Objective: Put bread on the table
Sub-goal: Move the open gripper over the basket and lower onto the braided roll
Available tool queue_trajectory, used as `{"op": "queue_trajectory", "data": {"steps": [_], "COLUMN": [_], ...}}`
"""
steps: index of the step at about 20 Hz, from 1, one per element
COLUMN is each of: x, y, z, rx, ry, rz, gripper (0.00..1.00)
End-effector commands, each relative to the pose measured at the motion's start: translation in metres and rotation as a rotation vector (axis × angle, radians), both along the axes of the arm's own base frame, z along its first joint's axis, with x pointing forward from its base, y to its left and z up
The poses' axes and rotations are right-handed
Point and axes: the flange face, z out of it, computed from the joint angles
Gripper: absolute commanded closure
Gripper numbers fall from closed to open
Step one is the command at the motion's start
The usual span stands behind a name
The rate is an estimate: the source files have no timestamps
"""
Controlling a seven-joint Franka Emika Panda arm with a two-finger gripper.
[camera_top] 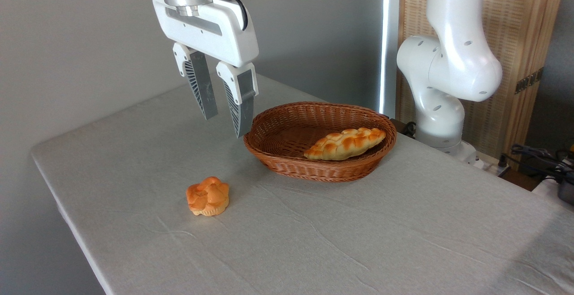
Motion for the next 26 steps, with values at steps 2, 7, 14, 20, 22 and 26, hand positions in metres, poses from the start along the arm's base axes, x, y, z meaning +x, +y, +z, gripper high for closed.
{"op": "queue_trajectory", "data": {"steps": [2, 7, 14, 20, 22, 26], "x": [0.000, 0.000, -0.006, -0.062, -0.091, -0.155], "y": [0.004, 0.004, 0.005, 0.010, 0.009, -0.009], "z": [0.006, 0.005, 0.003, -0.011, -0.025, -0.062], "rx": [-0.018, -0.018, -0.017, -0.005, -0.001, 0.012], "ry": [0.013, 0.014, 0.033, 0.089, 0.115, 0.107], "rz": [-0.010, -0.010, -0.010, -0.021, -0.034, -0.123], "gripper": [0.00, 0.00, 0.00, 0.00, 0.00, 0.00]}}
